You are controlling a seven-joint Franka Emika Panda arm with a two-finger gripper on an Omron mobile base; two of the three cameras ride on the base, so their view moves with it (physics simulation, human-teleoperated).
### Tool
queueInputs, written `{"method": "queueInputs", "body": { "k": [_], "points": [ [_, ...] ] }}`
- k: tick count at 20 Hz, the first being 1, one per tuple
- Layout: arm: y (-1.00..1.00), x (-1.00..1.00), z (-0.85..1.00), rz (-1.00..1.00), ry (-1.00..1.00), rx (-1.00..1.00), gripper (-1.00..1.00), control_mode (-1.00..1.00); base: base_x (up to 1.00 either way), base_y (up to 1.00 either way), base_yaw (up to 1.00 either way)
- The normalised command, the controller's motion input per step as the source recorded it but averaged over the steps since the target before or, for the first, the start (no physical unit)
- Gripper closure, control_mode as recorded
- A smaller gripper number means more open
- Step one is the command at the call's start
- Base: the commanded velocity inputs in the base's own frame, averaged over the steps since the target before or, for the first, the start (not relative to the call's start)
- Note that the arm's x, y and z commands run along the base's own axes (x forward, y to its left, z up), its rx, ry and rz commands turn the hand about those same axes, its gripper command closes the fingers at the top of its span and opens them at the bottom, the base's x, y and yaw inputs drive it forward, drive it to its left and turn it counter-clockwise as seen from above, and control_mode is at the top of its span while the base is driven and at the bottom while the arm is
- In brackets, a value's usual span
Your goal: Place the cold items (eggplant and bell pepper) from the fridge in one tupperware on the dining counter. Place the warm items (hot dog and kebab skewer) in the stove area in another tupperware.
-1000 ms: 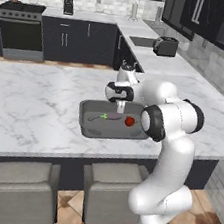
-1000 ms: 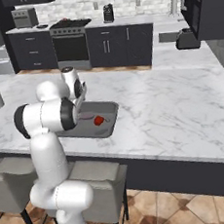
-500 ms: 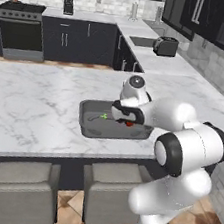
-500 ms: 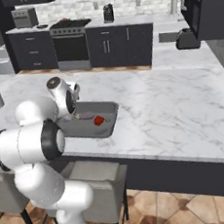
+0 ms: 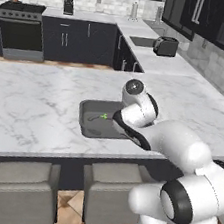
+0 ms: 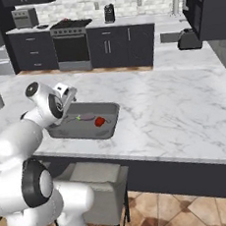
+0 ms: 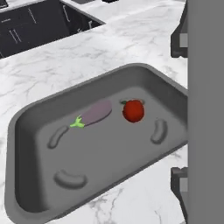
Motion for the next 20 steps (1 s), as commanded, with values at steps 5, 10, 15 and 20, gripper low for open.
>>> {"method": "queueInputs", "body": {
  "k": [5,10,15,20],
  "points": [
    [0.19,-0.70,0.81,-0.38,0.00,0.11,-1.00,-1.00,0.00,0.00,0.00],
    [0.17,-0.91,0.57,-0.32,0.00,0.14,-1.00,-1.00,0.00,0.00,0.00],
    [0.05,-0.99,0.37,-0.29,-0.03,0.25,-1.00,-1.00,0.00,0.00,0.00],
    [0.00,-1.00,0.26,-0.27,-0.08,0.31,-1.00,-1.00,0.00,0.00,0.00]
  ]
}}
